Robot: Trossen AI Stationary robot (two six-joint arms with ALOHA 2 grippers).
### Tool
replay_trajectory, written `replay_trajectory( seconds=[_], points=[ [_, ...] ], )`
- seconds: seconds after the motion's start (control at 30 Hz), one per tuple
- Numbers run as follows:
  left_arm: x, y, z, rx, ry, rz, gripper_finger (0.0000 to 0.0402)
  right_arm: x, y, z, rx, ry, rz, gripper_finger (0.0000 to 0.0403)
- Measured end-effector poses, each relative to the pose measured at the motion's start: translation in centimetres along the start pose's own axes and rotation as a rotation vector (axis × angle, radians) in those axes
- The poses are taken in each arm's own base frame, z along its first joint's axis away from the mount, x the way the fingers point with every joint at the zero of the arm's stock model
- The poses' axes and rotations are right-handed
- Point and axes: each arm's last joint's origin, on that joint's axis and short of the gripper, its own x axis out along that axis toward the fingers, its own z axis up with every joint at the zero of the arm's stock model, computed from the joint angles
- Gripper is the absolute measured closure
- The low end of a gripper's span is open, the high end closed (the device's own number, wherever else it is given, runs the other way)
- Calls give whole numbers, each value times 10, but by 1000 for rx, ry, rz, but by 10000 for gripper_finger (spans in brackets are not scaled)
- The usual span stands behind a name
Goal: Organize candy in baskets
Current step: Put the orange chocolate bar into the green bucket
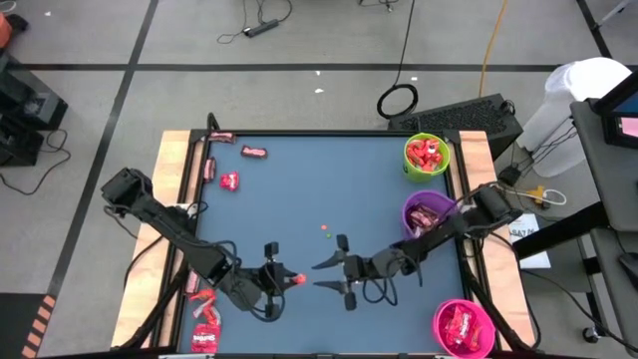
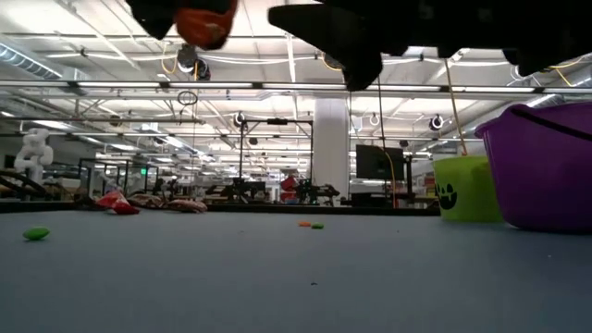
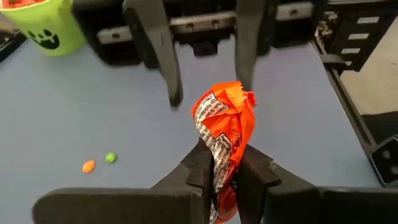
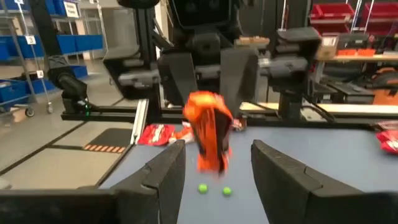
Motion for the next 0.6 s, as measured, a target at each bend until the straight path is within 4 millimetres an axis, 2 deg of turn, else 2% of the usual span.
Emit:
replay_trajectory(
  seconds=[0.17, 0.37, 0.47, 0.6],
  points=[
    [12, -6, -2, 36, -37, -12, 350, 18, 6, -4, -30, -20, 2, 232],
    [12, -7, -2, 46, -42, -17, 350, 28, 9, -3, -57, 0, 4, 235],
    [12, -7, -1, 41, -48, -19, 350, 29, 10, -1, -64, -3, 5, 259],
    [13, -5, -1, 40, -45, -22, 351, 29, 9, -2, -66, 2, 1, 318]
  ],
)
